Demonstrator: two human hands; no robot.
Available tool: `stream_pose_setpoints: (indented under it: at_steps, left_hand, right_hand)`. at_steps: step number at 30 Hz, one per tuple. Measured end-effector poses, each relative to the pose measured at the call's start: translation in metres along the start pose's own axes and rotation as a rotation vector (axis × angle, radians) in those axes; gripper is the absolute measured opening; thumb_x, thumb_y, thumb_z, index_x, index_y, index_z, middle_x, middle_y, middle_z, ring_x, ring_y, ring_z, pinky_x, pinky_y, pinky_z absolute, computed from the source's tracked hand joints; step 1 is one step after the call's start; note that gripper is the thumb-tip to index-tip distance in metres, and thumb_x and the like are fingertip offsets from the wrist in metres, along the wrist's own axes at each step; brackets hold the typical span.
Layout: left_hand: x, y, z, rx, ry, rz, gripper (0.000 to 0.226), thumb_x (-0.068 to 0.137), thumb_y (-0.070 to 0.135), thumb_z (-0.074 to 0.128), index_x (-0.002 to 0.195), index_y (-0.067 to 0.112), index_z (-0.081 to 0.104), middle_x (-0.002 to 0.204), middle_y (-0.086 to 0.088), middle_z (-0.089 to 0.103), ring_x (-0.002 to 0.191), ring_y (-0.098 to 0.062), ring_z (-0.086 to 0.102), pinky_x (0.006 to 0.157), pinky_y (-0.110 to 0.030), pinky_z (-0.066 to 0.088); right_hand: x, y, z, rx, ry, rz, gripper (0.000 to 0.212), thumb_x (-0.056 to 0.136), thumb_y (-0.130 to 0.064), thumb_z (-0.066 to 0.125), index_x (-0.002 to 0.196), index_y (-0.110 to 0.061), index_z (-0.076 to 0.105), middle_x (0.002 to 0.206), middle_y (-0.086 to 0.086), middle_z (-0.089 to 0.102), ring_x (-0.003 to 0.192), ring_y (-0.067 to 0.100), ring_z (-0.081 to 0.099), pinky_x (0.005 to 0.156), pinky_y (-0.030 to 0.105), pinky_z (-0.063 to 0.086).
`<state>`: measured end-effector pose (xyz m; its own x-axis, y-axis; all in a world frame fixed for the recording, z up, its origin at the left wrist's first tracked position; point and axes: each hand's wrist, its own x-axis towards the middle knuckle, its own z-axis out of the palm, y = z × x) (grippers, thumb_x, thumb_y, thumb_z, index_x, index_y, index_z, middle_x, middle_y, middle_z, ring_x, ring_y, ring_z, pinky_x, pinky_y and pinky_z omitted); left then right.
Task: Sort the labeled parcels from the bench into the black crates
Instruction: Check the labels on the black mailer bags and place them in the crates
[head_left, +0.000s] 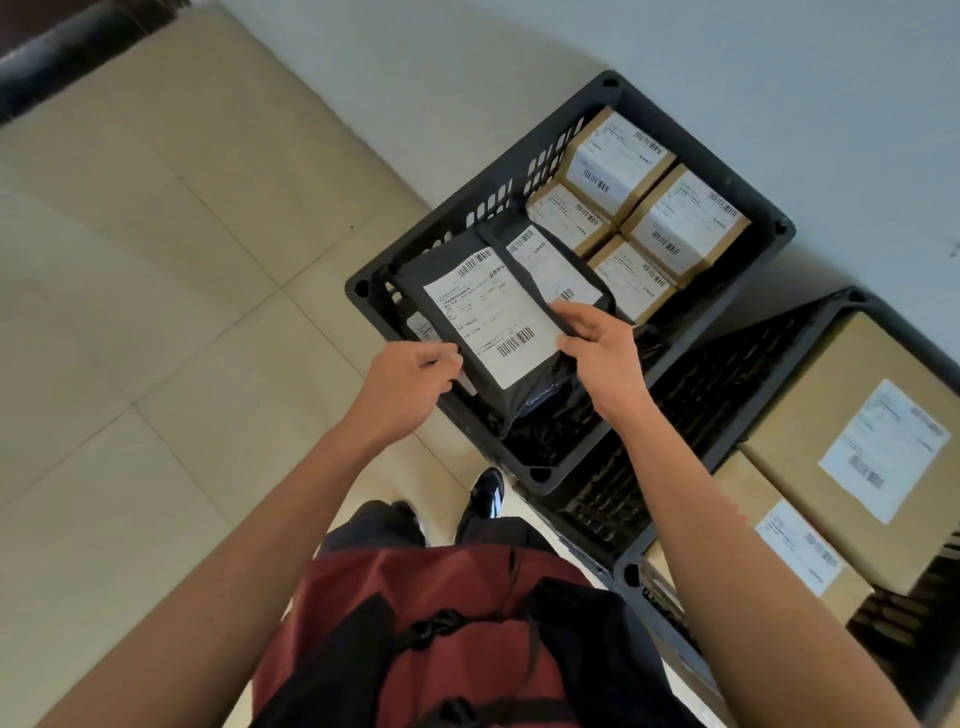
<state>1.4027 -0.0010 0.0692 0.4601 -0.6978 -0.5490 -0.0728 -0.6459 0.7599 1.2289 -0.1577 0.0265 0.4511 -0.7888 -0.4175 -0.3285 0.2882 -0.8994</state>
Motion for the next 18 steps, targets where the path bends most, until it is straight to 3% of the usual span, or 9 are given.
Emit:
stream_pose_setpoints:
  at_steps: [5,10,14,18]
  left_hand:
    - [0.016,0.005,-0.015,0.039,0.031,0.064,0.026,0.103,0.024,0.059,0.124,0.025,0.073,0.118,0.011,0.073,0.1,-0.005,0.072,0.101,-0.034,0.057]
    - [0.053,0.017,-0.037,0.263,0.073,0.275,0.025,0.103,0.024,0.06,0.125,0.026,0.071,0.122,0.014,0.068,0.112,-0.005,0.063,0.105,-0.035,0.05]
    - [0.095,0.014,-0.051,0.5,-0.067,0.458,0.032,0.1,0.021,0.065,0.131,0.024,0.068,0.137,0.007,0.064,0.13,-0.013,0.053,0.113,-0.04,0.043]
    - [0.13,0.002,-0.054,0.725,-0.245,0.497,0.043,0.093,0.018,0.073,0.136,0.024,0.067,0.15,0.0,0.053,0.141,-0.018,0.041,0.113,-0.031,0.032]
  right_hand:
    - [0.014,0.013,0.003,-0.028,-0.02,0.054,0.046,0.096,0.016,0.052,0.111,-0.024,0.071,0.11,-0.014,0.075,0.11,0.004,0.07,0.102,0.032,0.057]
    - [0.024,0.023,0.009,-0.041,0.028,0.106,0.045,0.095,0.017,0.053,0.11,-0.02,0.072,0.12,-0.003,0.074,0.117,0.009,0.068,0.107,0.034,0.054]
    - [0.025,0.027,0.025,-0.035,0.084,0.116,0.05,0.094,0.018,0.051,0.1,-0.025,0.074,0.113,-0.009,0.076,0.115,0.007,0.069,0.104,0.032,0.055]
    - [0.033,0.031,0.045,-0.073,0.156,0.117,0.049,0.093,0.019,0.051,0.096,-0.024,0.075,0.109,-0.011,0.077,0.111,0.008,0.071,0.104,0.038,0.056]
